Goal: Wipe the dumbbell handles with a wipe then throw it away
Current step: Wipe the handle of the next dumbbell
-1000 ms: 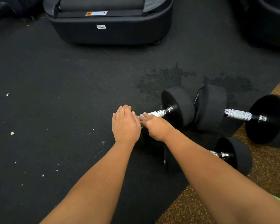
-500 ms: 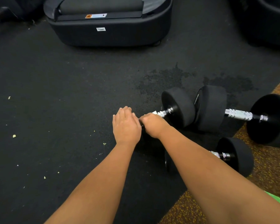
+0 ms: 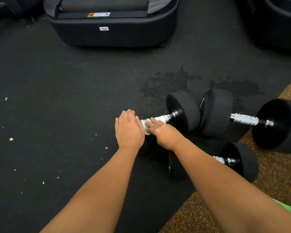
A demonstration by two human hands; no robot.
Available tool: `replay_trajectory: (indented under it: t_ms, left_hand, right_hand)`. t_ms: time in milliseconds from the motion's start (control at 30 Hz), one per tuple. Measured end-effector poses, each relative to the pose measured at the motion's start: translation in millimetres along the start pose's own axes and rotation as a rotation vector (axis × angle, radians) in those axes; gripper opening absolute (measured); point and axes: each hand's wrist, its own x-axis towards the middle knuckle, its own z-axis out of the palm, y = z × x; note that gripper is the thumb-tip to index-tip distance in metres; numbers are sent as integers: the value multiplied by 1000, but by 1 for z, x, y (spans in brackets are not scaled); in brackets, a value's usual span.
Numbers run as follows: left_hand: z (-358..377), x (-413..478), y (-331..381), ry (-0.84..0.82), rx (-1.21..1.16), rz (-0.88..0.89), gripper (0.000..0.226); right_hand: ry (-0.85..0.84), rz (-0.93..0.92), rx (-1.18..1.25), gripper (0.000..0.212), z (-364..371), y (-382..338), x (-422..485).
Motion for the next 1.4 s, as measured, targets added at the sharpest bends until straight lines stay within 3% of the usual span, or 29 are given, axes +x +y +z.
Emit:
replay_trajectory:
  t_ms: [67,167,367,567,800,1067,1167,1267,1400]
  left_hand:
    - [-1,0,1,-3,4,0,36]
    - [-2,1,3,-22,32,-2,38]
    - [-4,4,3,-56,66,33,40]
    - [-16,13,23,-91,9,136,41]
    - [-20,11,38,-343,-364,214,41]
    - [-19,20,41,-370,-526,166,39]
    - [-21,26,49,-352,-572,150,28]
    - [-21,30,58,-348,-588,136,12]
    - [-17,33,67,-289,-544,103,18]
  right_hand:
    - [-63,0,24,50,-2,2,-5]
    - [-30,111,246,50,0,0,-9]
    - [184,270,623,19,-23,-3,-20]
    - [253,321,651,31,-39,3,-23]
    - [318,359,711,16,-53,14,-26]
    - [375,367,789,18,-72,21,-27]
    - [434,373,797,16,-74,24,-24]
    - [529,428,756,17,-73,29,-24]
    - [585,416,451,25,-65,37,-25]
